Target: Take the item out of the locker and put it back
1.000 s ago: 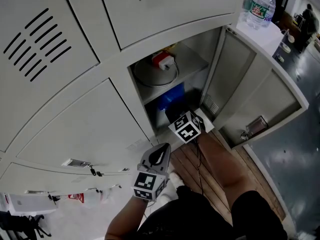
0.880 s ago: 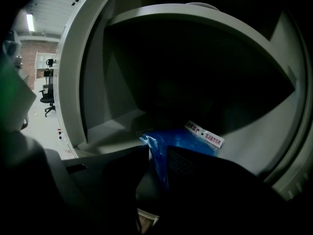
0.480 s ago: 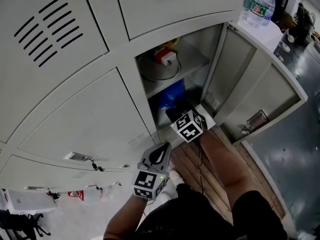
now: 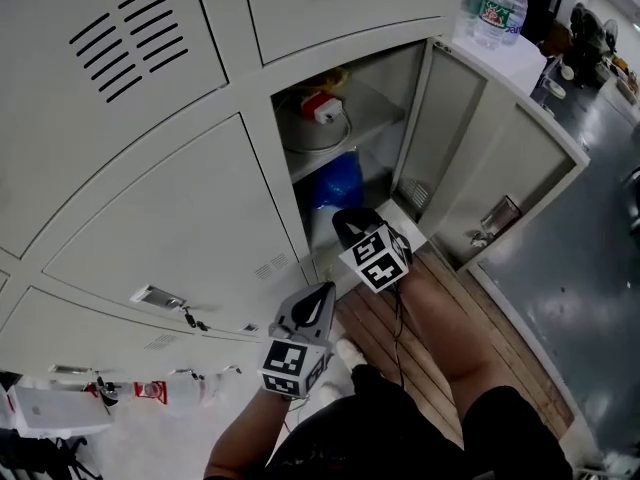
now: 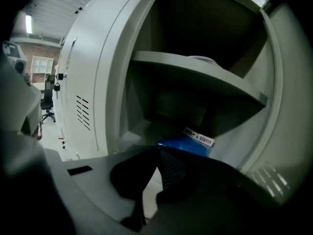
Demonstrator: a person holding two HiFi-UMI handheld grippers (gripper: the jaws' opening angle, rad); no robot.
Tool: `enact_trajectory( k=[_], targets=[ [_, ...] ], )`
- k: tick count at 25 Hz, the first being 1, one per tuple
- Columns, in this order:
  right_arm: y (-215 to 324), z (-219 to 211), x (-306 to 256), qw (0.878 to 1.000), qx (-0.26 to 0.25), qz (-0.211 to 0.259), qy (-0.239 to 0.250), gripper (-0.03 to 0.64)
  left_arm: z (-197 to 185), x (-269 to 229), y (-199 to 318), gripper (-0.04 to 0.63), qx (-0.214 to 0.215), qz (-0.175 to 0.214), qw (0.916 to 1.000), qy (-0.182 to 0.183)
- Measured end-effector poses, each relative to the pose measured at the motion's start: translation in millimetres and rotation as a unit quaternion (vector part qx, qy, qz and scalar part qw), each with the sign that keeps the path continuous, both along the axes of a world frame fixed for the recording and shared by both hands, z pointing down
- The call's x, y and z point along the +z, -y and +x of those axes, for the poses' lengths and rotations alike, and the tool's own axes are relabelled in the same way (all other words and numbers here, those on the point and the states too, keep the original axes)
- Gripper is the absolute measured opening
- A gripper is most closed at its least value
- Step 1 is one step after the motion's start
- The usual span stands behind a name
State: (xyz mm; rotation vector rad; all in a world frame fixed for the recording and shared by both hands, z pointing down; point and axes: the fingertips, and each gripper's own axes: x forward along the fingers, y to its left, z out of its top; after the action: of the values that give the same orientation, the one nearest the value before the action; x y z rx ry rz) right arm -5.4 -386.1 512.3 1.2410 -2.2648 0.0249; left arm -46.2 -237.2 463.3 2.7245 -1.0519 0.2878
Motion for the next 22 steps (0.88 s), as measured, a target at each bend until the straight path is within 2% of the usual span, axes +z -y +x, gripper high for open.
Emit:
enact_trajectory(
  k=[8, 22],
  targets=[
    [-59, -4, -27, 0.995, 0.035, 0.000, 0.089, 0.002, -16, -8, -31, 0.003, 0.006, 0.010, 0.9999, -0.002],
    [-170, -8, -65, 0.992, 0.050, 0.032, 0.111, 0.002, -37, -11, -89, 0.005, 0.003, 0.009, 0.9999, -0.010]
  ],
)
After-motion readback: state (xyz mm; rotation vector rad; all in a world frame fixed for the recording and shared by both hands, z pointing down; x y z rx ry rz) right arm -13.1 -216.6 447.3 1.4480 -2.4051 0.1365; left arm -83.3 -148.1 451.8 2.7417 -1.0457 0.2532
